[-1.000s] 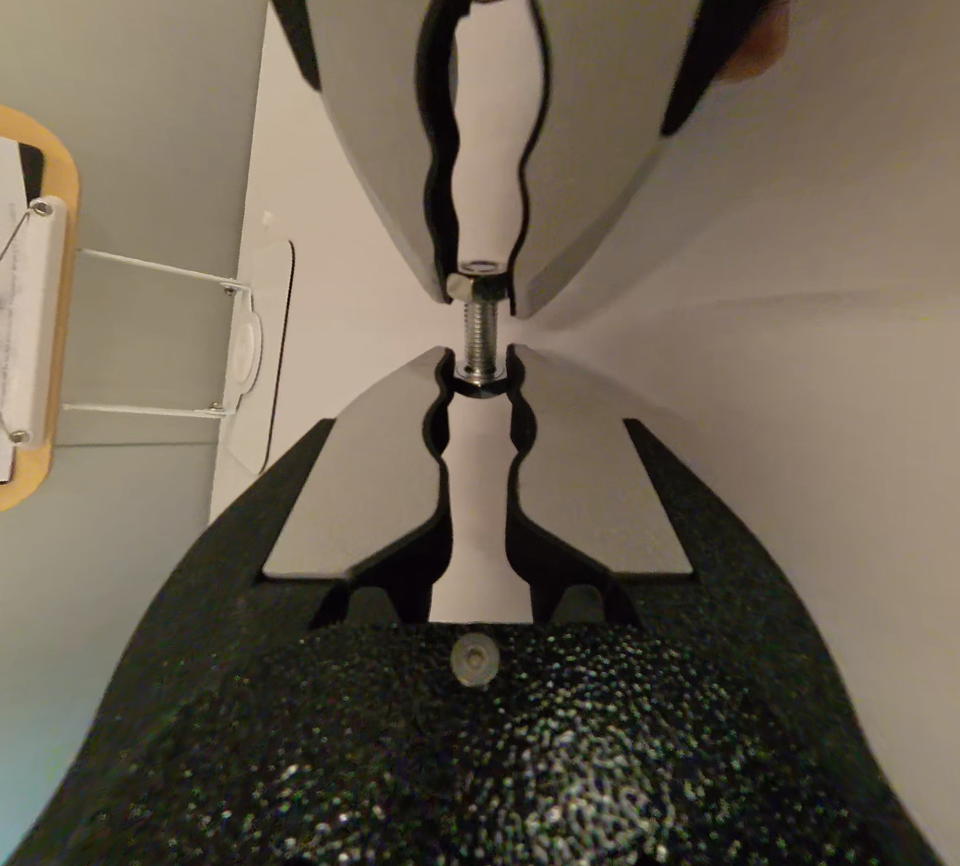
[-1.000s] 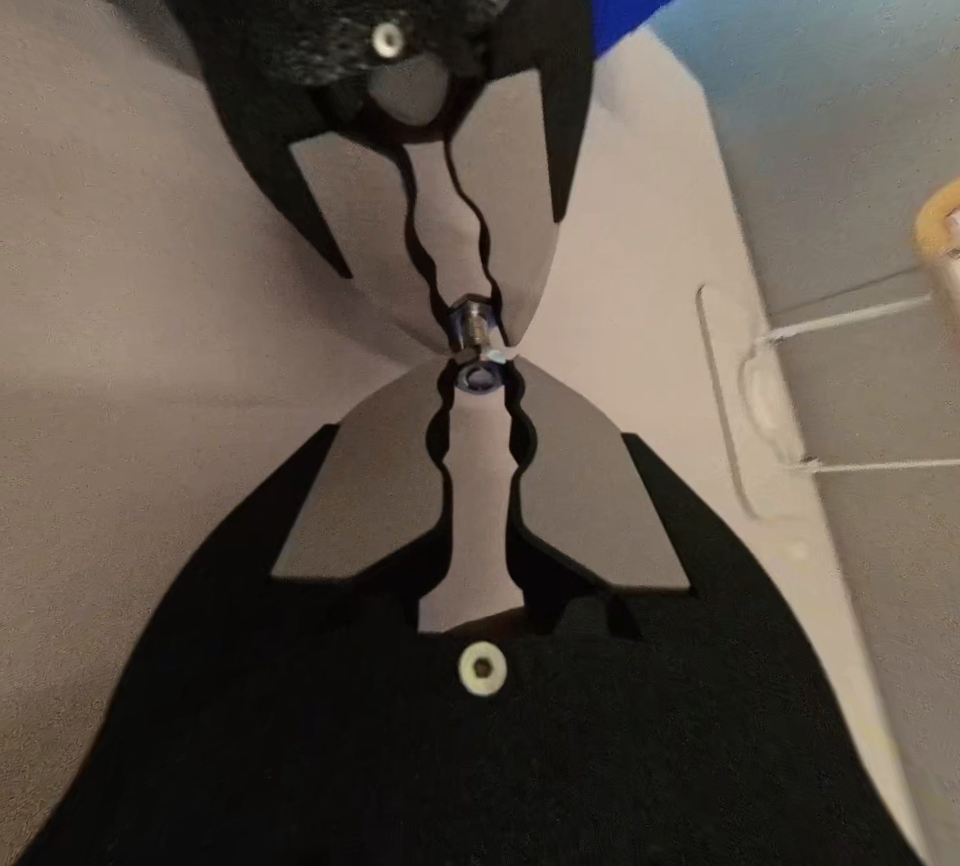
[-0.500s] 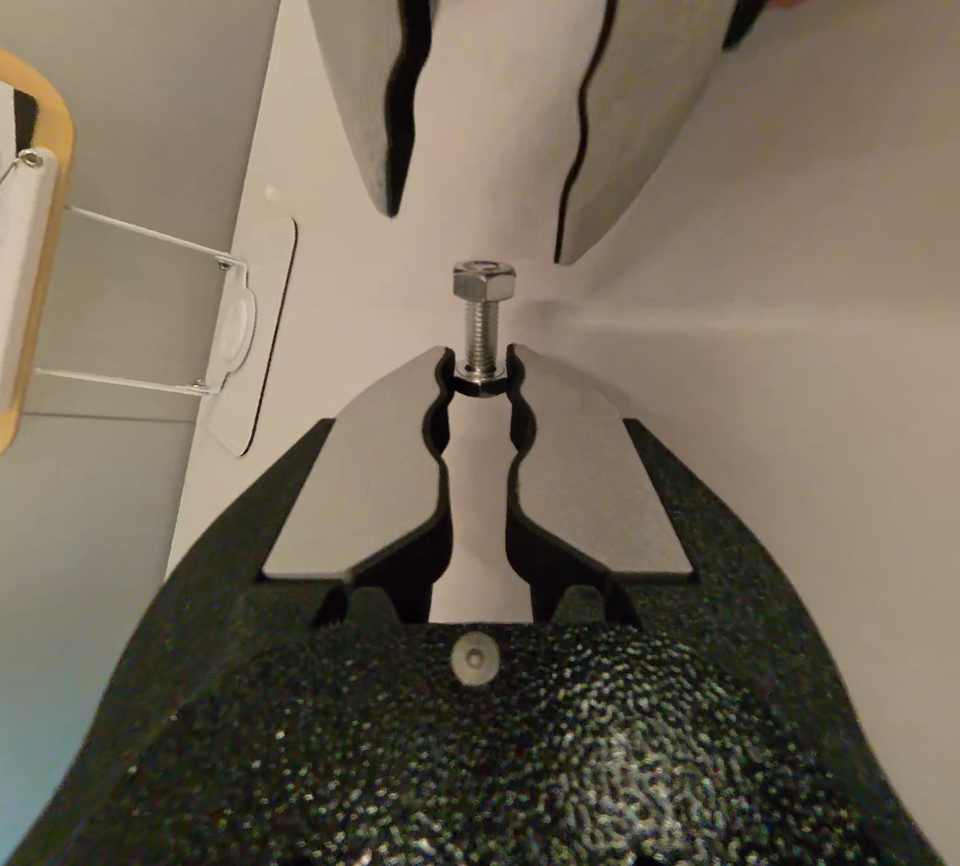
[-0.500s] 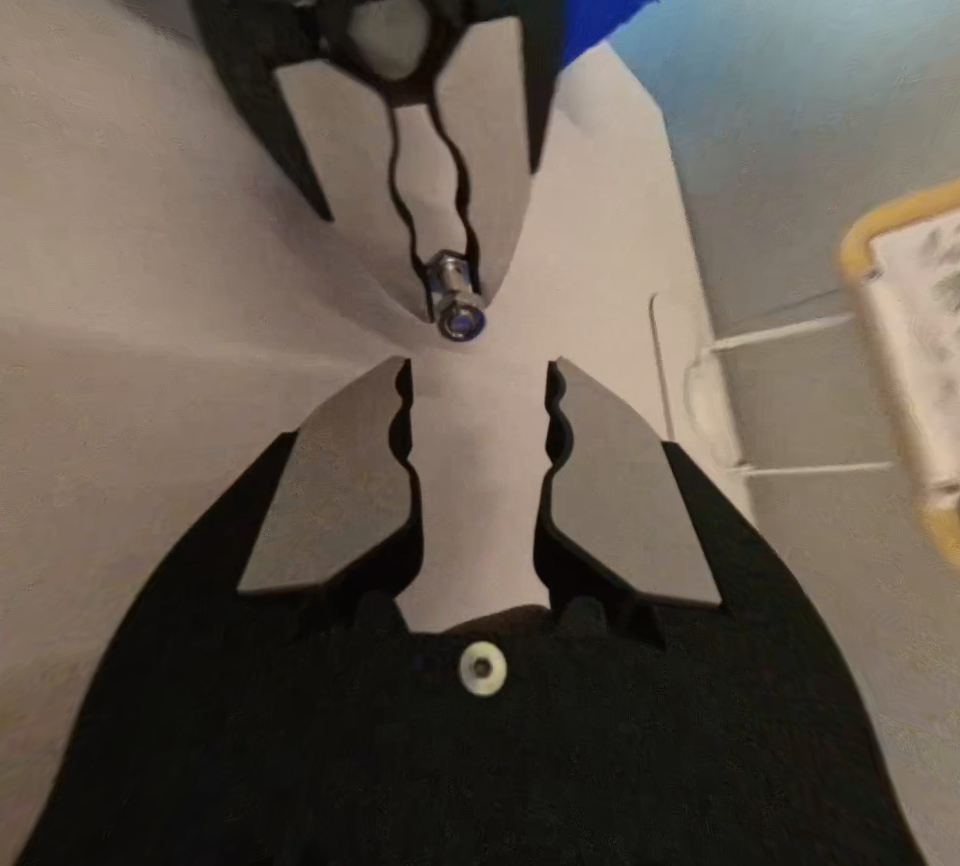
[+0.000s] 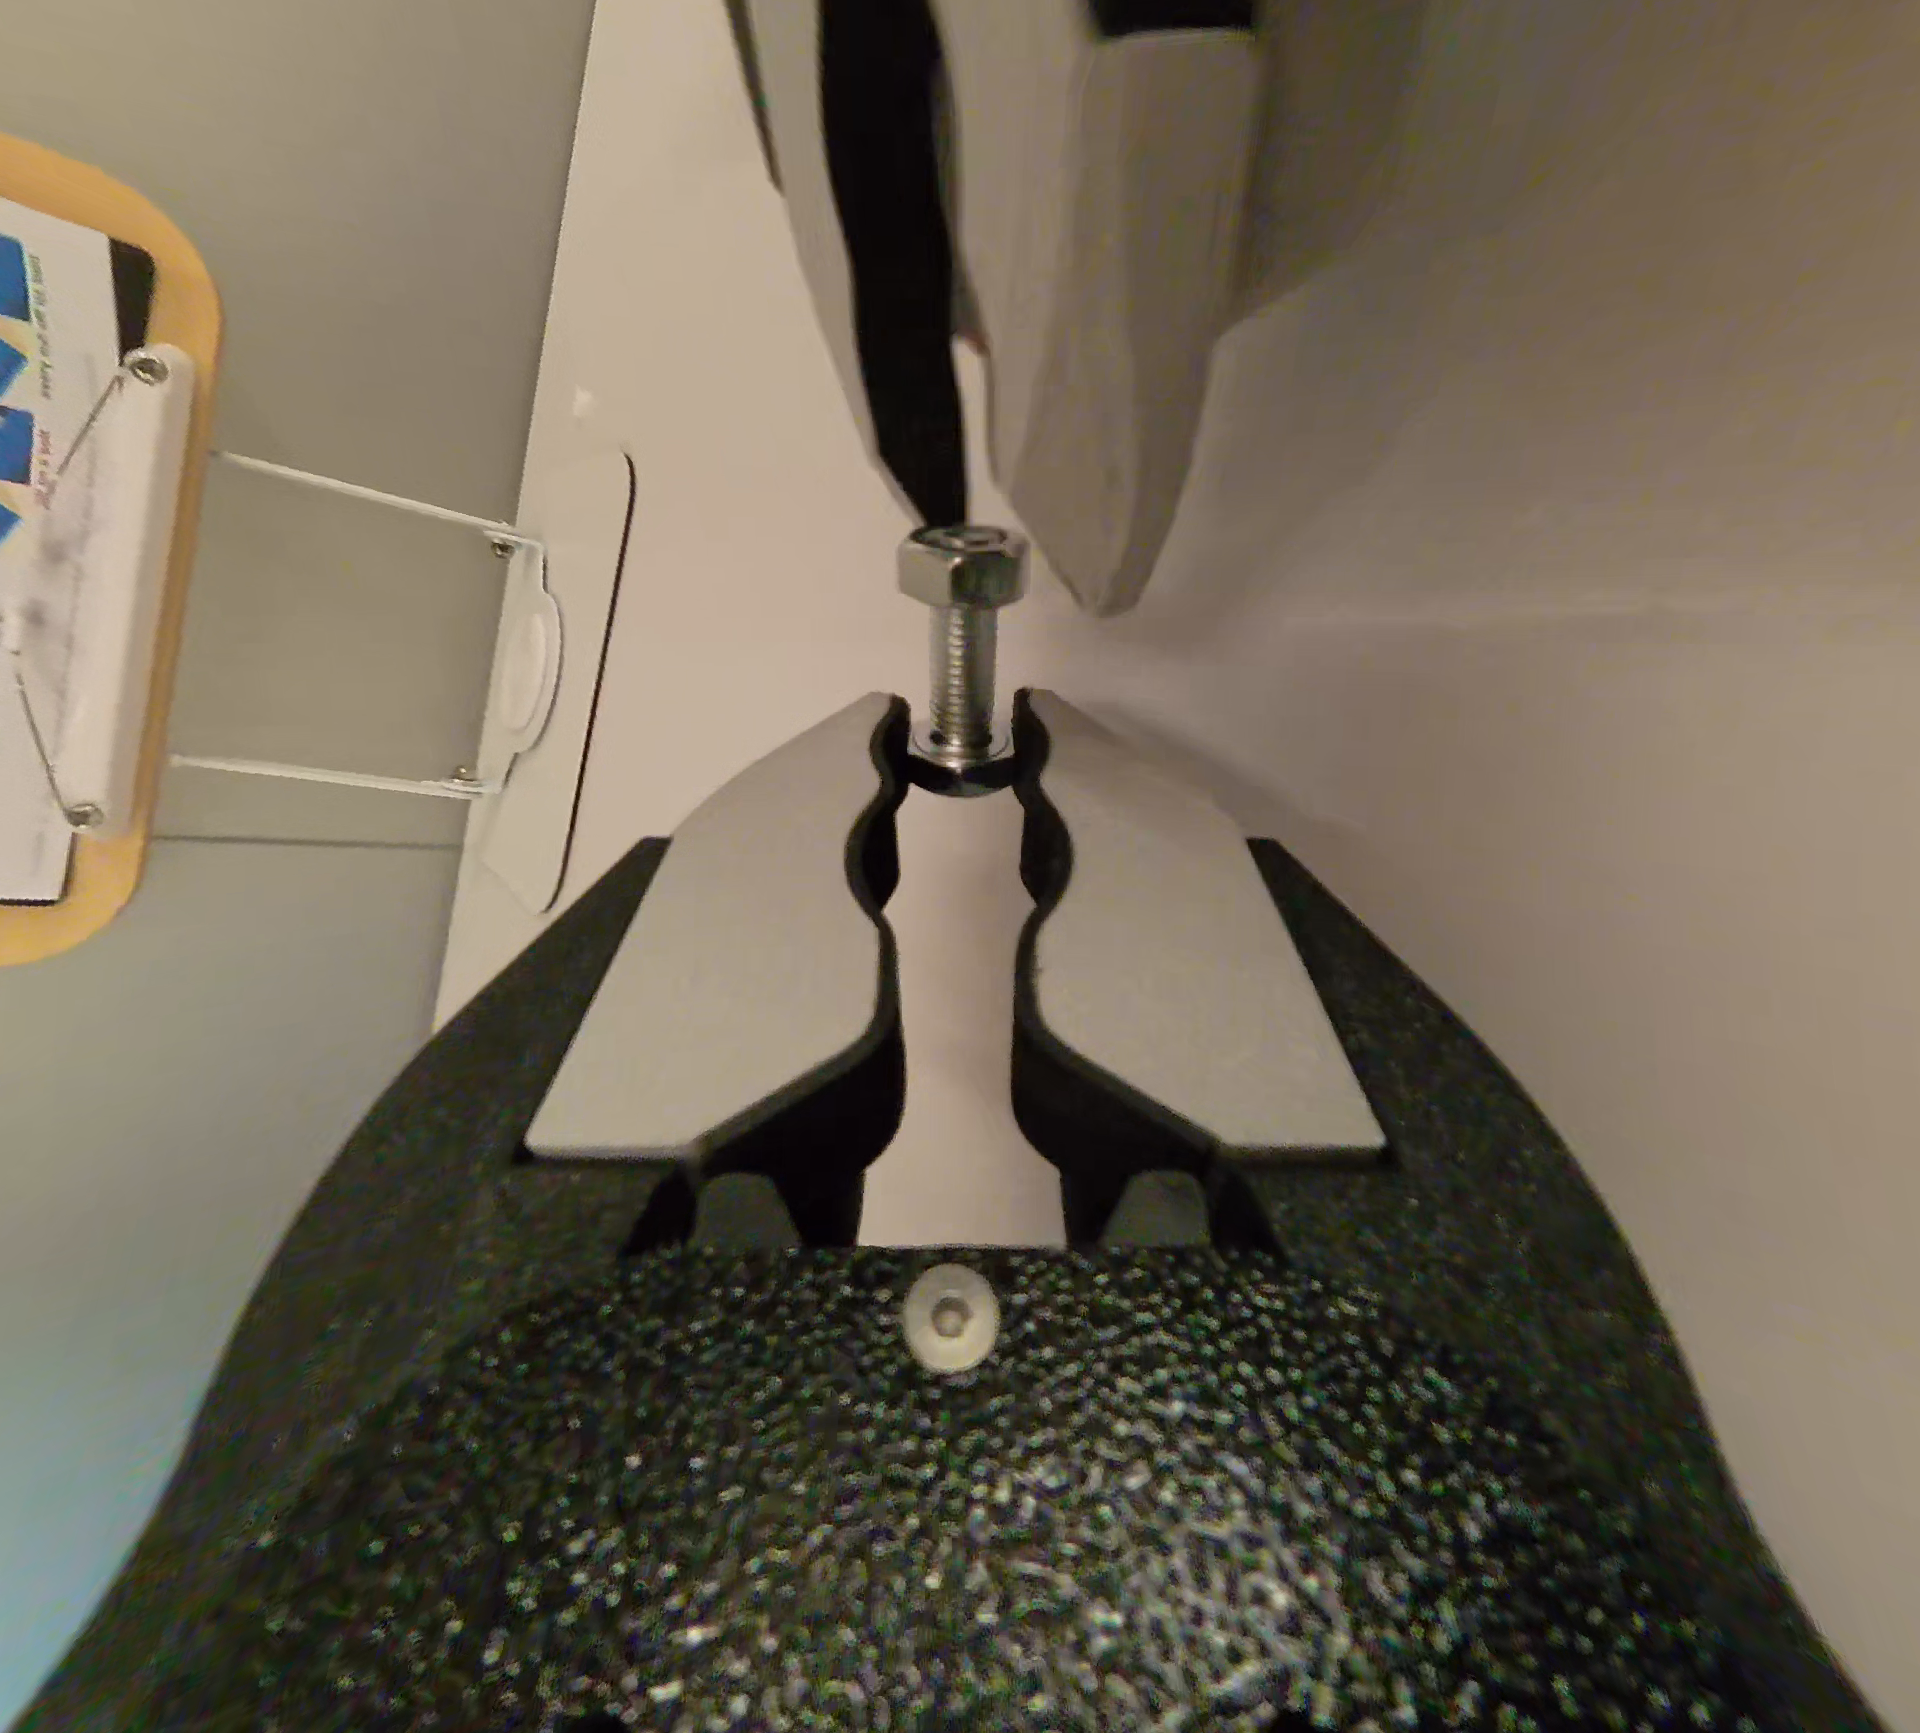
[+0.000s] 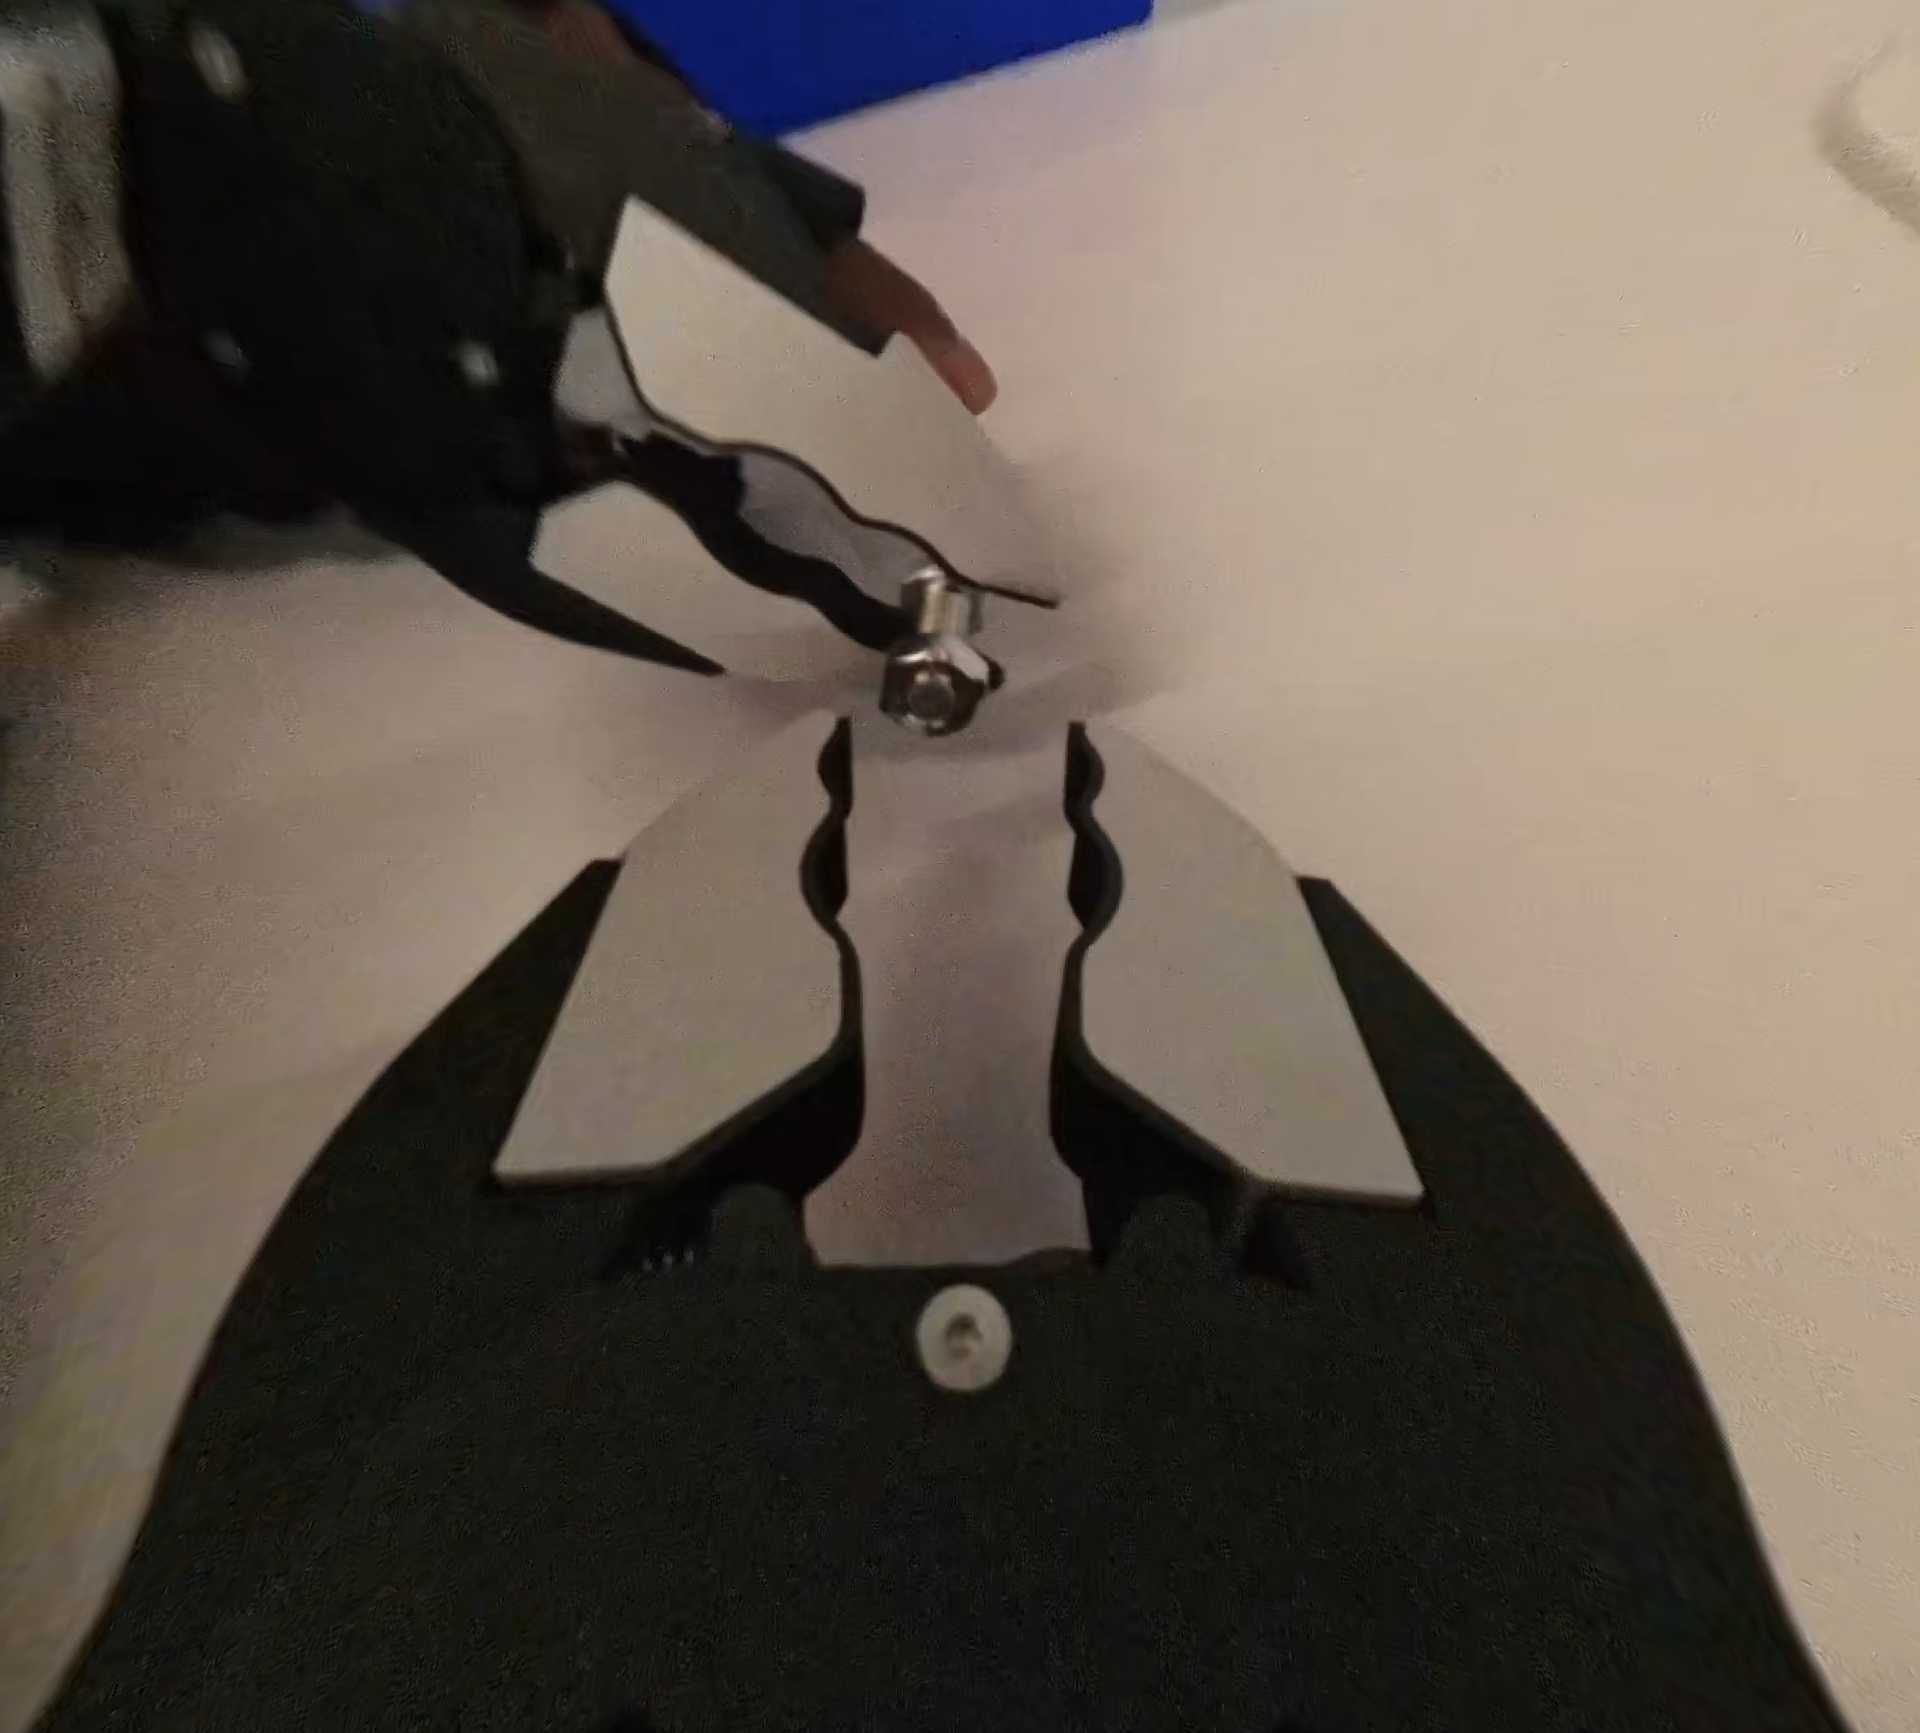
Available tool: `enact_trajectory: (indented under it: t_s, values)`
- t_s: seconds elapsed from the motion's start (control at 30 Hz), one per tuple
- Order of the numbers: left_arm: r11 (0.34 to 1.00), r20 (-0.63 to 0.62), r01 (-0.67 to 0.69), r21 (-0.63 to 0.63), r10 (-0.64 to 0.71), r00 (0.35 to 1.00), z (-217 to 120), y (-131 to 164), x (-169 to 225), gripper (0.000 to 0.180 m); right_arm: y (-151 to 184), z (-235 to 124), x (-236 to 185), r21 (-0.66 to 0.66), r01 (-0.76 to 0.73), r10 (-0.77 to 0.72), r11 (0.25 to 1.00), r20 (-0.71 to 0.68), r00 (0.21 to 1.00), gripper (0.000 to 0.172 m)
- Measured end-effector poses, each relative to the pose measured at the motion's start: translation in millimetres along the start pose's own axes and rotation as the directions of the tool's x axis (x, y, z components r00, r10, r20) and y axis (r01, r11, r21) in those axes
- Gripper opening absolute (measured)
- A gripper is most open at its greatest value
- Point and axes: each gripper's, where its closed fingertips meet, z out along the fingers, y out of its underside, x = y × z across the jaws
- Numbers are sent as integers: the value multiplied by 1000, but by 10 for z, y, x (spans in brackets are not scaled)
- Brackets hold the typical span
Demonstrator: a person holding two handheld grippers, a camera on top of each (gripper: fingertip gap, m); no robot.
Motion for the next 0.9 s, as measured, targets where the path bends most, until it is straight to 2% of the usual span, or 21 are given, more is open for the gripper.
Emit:
enact_trajectory:
  t_s: [0.03,0.07,0.13,0.2,0.27,0.3,0.33,0.37,0.4,0.43,0.47,0.5,0.53,0.6,0.67,0.7,0.73,0.8,0.83,0.87,0.9]
  values:
    - [1000,-7,15,2,-15,1000,-1,10,-3,18,-9,-23,60,-13,172,-172,985,-91,981,44]
    - [1000,-14,25,3,-25,1000,0,20,-2,18,-34,-50,104,-36,341,-342,939,-179,922,51]
    - [1000,-33,31,1,-31,999,8,28,21,18,-68,-70,78,-105,609,-612,786,-264,745,52]
    - [999,-60,31,10,-30,998,15,3,76,18,-66,-43,-21,-138,749,-751,648,-278,599,48]
    - [999,-85,26,25,-24,996,18,-38,129,18,-42,3,-104,-140,787,-788,601,-271,553,27]
    - [999,-90,22,27,-20,996,19,-54,147,18,-39,19,-120,-142,776,-778,615,-269,568,20]
    - [1000,-82,9,14,-7,997,27,-40,150,18,-30,28,-107,-147,730,-738,667,-260,623,19]
    - [1000,-70,-7,8,8,998,31,-29,143,18,-11,35,-84,-143,634,-648,760,-243,722,19]
    - [1000,-59,-16,5,16,998,31,-24,132,18,-2,40,-75,-118,477,-492,871,-218,843,19]
    - [1000,-47,-29,3,29,998,31,-20,119,18,8,41,-80,-80,257,-267,963,-172,948,19]
    - [999,-35,-51,0,51,998,29,-22,111,18,6,35,-102,-45,17,-21,999,-98,995,19]
    - [997,-20,-72,-9,72,997,29,-17,102,18,-20,19,-138,-15,-171,171,985,0,985,17]
    - [997,-12,-78,-8,78,997,25,-27,92,18,-60,-9,-158,8,-281,279,960,88,956,18]
    - [999,-17,-32,8,32,999,14,-44,64,18,-132,-65,-127,64,-286,274,956,159,949,27]
    - [1000,-19,6,6,-6,1000,7,-7,22,18,-139,-88,-26,96,-73,69,993,48,996,43]
    - [1000,-22,22,8,-22,1000,3,10,11,18,-122,-94,31,83,93,-89,992,-47,995,48]
    - [999,-27,36,11,-36,999,0,21,1,18,-98,-99,70,46,271,-262,962,-135,955,51]
    - [999,-39,48,15,-47,998,-3,23,7,18,-53,-93,84,-66,569,-566,820,-245,787,55]
    - [999,-45,47,18,-46,998,-3,13,20,18,-39,-80,55,-111,669,-671,734,-265,692,54]
    - [999,-56,41,20,-40,998,1,-2,46,18,-28,-58,8,-134,734,-737,666,-271,619,48]
    - [999,-65,34,23,-32,997,5,-17,73,18,-17,-31,-49,-138,767,-769,627,-268,580,39]
